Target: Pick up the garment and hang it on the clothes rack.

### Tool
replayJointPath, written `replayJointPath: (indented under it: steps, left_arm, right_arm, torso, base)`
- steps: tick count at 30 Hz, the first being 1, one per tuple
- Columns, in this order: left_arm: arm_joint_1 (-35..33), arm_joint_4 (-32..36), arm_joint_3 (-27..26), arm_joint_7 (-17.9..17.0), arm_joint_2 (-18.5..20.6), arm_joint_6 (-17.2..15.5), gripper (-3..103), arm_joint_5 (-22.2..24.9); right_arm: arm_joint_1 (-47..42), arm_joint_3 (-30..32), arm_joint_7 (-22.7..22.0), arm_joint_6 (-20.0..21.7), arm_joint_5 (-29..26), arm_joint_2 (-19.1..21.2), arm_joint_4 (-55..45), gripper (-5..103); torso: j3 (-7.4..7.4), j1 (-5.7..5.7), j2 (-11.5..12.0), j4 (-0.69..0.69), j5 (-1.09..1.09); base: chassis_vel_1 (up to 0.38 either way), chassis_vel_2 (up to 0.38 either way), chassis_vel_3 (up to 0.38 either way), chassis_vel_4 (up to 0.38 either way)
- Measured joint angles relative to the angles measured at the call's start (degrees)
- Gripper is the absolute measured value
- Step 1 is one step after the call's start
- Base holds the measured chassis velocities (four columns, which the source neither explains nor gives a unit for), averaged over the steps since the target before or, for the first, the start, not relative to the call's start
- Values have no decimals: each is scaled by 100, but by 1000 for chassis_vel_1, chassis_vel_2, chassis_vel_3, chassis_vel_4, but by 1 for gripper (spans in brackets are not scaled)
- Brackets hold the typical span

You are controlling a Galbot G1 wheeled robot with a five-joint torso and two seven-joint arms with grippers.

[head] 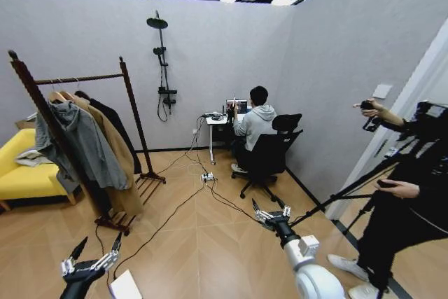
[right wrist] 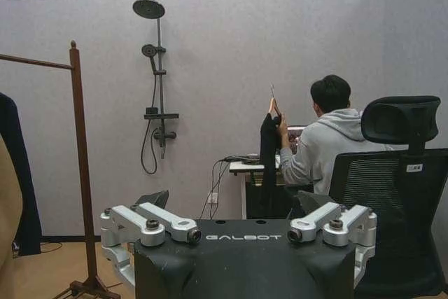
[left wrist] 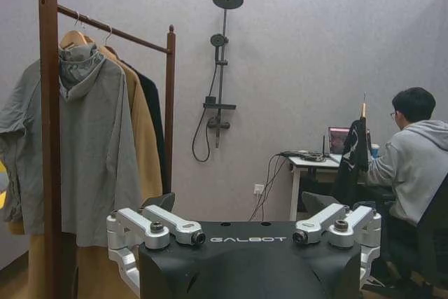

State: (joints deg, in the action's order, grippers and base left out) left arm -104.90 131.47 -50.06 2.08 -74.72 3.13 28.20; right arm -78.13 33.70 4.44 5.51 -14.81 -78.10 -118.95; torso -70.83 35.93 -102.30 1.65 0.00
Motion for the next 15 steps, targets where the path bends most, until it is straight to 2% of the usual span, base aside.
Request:
replayJointPath:
  steps: [15]
  left_arm:
    - [0,0,0,0,0,0,100,0]
  right_arm:
    - [42,-43,10,-13,21,-5,47,100]
  torso:
    - [0,0,0,0,0]
  base:
    - [0,0,0,0]
